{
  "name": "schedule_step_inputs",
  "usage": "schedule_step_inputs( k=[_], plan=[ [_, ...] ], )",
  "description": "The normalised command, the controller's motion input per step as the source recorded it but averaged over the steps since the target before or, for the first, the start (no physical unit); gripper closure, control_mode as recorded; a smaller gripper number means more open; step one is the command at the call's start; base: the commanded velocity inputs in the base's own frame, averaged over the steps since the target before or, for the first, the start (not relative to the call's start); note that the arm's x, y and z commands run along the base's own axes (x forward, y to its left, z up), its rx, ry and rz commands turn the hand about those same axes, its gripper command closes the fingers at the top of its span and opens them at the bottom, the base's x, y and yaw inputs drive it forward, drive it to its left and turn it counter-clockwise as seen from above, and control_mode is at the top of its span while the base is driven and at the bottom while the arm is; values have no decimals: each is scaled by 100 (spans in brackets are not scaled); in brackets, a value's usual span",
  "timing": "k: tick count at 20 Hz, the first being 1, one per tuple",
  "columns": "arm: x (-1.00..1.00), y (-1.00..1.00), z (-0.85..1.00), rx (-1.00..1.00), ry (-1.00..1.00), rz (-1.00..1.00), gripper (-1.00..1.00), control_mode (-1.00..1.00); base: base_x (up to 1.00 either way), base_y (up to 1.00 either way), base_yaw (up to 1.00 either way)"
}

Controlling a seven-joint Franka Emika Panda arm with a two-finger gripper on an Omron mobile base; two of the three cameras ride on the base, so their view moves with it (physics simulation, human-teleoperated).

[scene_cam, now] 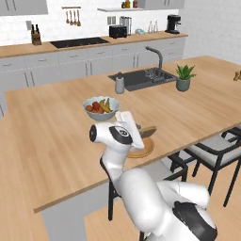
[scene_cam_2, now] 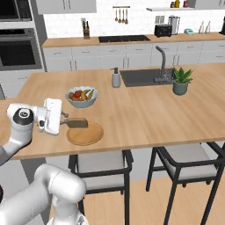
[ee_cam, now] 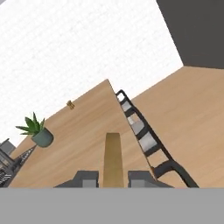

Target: Start the toaster. Once the lever pops up, take the bread to the plate on the dining counter.

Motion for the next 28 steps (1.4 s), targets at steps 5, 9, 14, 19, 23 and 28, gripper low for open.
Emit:
schedule_step_inputs(
  k=[5, 9, 14, 19, 23, 28],
  plan=[
    [54, 20, -42, 0, -18, 0, 100, -100, 0, 0, 0],
    [43, 18, -55, 0, -16, 0, 100, -100, 0, 0, 0],
    [49, 9, -61, 0, -14, 0, 100, -100, 0, 0, 0],
    [52, 3, -69, 1, -10, 0, 100, -100, 0, 0, 0],
    [14, 0, -78, 2, -10, 0, 100, -100, 0, 0, 0],
    [2, 0, -70, 3, -13, 0, 100, -100, 0, 0, 0]
  ],
)
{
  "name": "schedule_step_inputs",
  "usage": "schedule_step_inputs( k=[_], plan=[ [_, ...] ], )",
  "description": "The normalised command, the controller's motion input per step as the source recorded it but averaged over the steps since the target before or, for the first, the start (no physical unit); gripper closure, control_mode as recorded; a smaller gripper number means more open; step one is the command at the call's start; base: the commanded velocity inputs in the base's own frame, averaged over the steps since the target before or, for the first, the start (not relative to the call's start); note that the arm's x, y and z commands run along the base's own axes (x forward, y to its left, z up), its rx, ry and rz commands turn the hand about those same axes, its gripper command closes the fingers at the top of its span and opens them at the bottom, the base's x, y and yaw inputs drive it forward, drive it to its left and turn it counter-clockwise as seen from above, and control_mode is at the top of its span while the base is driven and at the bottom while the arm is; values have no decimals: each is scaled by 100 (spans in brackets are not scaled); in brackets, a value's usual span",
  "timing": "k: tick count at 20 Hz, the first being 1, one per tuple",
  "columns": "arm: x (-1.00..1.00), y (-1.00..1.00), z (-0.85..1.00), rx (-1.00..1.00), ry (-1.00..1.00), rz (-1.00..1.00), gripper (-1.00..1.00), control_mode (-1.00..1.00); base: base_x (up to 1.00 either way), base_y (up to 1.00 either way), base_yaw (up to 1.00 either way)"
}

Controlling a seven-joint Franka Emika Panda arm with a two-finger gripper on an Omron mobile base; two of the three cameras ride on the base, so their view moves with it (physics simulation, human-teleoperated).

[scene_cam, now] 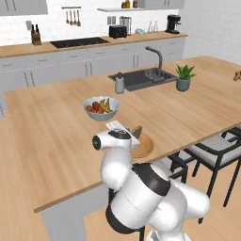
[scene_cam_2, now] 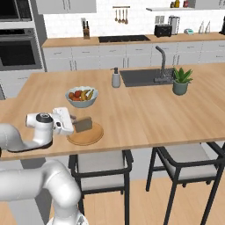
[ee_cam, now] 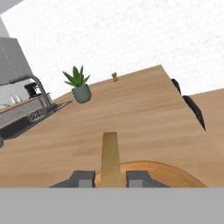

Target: Start the toaster. Once the lever pops up, take the bread to the plate on the dining counter.

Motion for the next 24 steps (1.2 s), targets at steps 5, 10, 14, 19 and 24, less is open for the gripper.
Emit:
schedule_step_inputs(
  k=[5, 10, 14, 19, 24],
  plan=[
    [-5, 0, -56, 4, -16, 0, 100, -100, 0, 0, 0],
    [-83, -25, -30, 10, -23, 2, -100, -100, 0, 0, 0],
    [-43, -23, -35, 8, -16, 0, -100, -100, 0, 0, 0],
    [-10, 0, -10, 7, -22, 0, -100, -100, 0, 0, 0],
    [-86, -8, 30, 13, -17, 1, -100, -100, 0, 0, 0]
  ],
)
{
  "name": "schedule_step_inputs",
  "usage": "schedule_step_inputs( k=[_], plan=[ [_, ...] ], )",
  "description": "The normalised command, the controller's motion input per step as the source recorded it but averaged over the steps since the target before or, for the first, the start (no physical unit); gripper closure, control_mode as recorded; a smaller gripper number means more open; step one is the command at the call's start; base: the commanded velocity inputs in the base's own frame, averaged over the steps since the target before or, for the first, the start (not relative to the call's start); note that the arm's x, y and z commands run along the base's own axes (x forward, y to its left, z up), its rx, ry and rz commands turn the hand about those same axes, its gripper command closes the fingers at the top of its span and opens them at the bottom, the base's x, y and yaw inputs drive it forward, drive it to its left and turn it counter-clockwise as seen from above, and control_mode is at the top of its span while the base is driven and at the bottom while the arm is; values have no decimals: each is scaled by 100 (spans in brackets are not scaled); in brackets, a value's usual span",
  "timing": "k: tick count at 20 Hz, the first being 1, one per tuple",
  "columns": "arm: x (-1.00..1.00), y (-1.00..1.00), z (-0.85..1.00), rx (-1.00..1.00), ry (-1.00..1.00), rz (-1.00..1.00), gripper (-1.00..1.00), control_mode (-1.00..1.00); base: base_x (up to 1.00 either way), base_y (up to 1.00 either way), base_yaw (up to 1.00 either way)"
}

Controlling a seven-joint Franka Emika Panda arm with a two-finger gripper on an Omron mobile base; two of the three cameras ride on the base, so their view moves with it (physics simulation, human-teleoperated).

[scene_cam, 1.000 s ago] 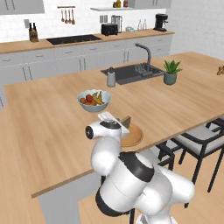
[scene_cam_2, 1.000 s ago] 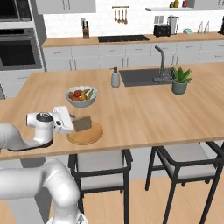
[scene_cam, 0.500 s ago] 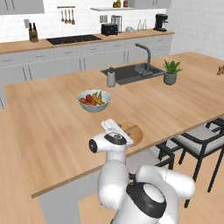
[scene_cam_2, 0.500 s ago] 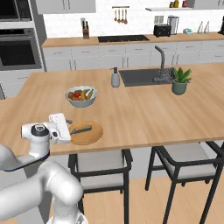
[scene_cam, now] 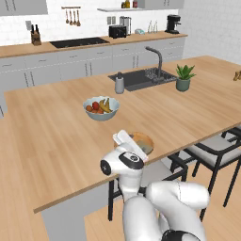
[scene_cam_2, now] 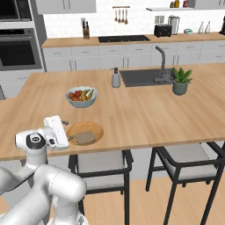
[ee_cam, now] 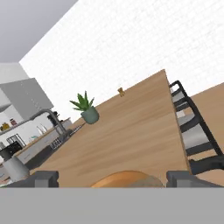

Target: Start the toaster. Once the lever pops up, take the bread to the plate on the dining counter.

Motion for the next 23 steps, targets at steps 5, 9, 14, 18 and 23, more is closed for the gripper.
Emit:
schedule_step_inputs(
  k=[5, 9, 14, 18, 23],
  plan=[
    [-100, -23, 53, 17, 7, 0, -100, -100, 0, 0, 0],
    [-100, -29, 100, 36, 33, 0, -100, -100, 0, 0, 0],
    [-100, -31, 100, 43, 44, 0, -100, -100, 0, 0, 0],
    [-100, -40, 55, 37, 42, 1, -100, -100, 0, 0, 0],
    [-100, -42, -1, 25, 28, 12, -100, -100, 0, 0, 0]
  ],
)
